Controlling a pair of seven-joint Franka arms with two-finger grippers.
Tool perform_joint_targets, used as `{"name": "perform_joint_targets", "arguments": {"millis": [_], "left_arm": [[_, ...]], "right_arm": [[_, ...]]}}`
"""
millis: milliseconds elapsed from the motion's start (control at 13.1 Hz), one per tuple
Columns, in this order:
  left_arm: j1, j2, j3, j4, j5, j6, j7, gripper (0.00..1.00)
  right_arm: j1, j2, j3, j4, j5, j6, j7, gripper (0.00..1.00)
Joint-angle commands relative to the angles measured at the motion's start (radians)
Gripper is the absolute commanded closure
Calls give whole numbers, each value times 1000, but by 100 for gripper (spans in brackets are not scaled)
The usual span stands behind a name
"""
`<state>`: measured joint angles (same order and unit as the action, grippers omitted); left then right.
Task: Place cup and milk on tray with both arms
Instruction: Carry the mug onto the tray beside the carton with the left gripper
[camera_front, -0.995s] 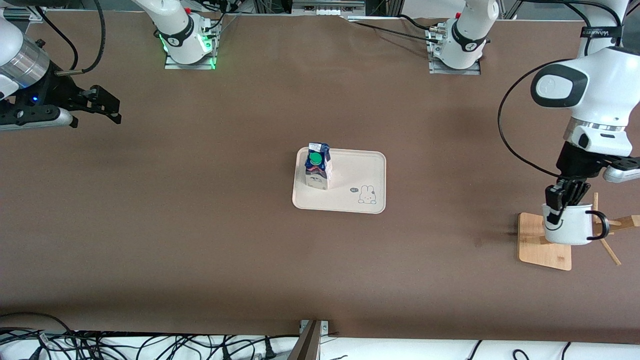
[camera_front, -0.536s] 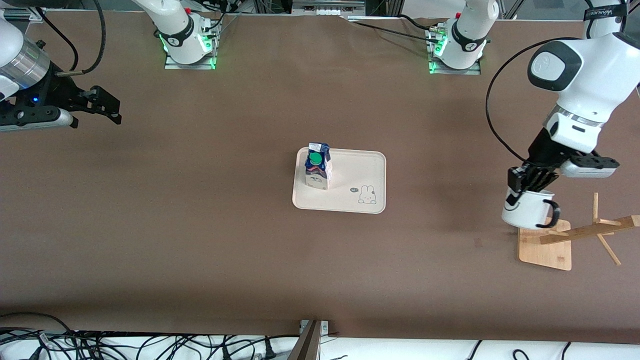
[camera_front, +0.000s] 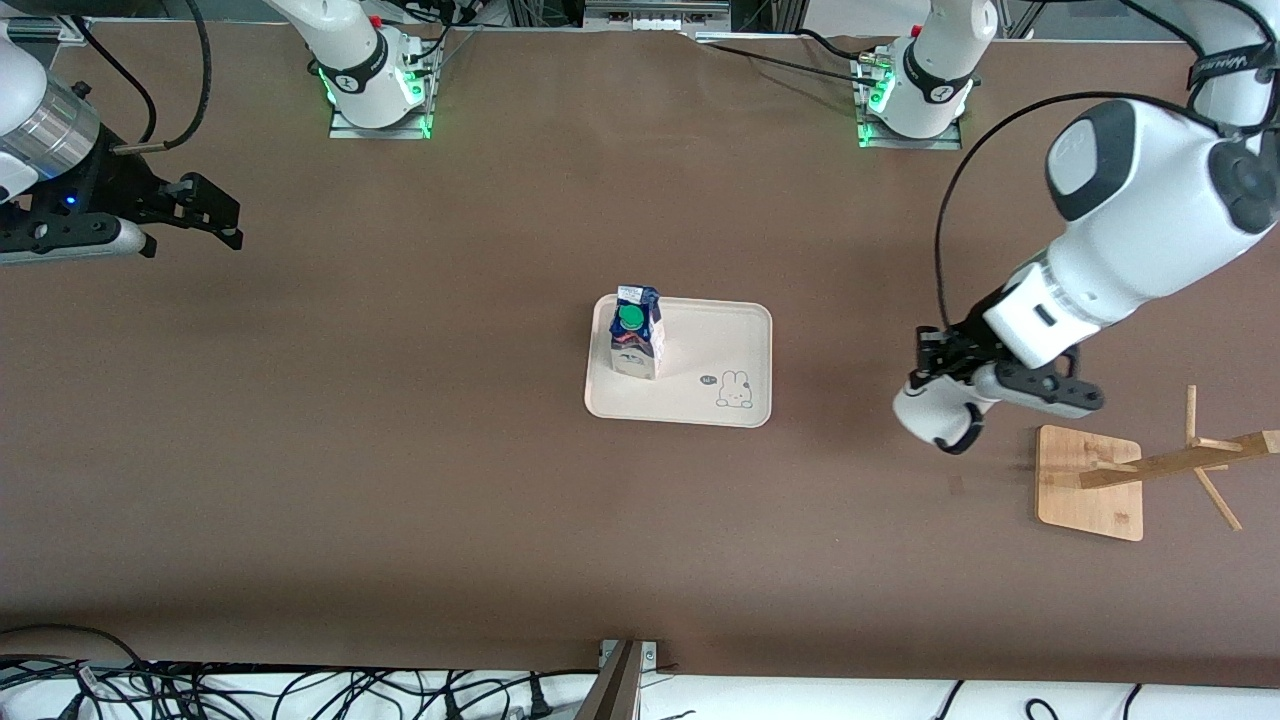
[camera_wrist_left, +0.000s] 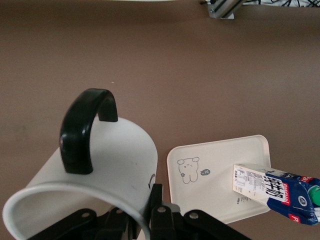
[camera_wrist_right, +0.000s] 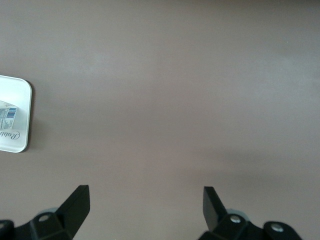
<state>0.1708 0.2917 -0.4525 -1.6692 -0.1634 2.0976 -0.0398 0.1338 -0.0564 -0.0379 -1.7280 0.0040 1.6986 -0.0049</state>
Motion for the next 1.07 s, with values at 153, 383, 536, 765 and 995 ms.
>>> {"name": "perform_joint_targets", "arguments": {"millis": [153,383,536,765,995], "left_arm": [[-100,147,6,143,85,-67,-144,100],[-99,170,8,137,122,-77,-176,100],[-103,205,2,134,116,-80,-181,100],[-190,248,3,144,128,-74,-230,100],[-231,283,12,143,130,-73,-307,100]], "right_arm": [[-10,9,7,21,-9,-10,2,0],[-11,10,1,21,-9,-13,3,0],[-11,10,-3,21,-9,-14,3,0],[-11,10,-13,21,-9,-14,3,0],[-11,10,-13,19,-9,-14,3,0]]}}
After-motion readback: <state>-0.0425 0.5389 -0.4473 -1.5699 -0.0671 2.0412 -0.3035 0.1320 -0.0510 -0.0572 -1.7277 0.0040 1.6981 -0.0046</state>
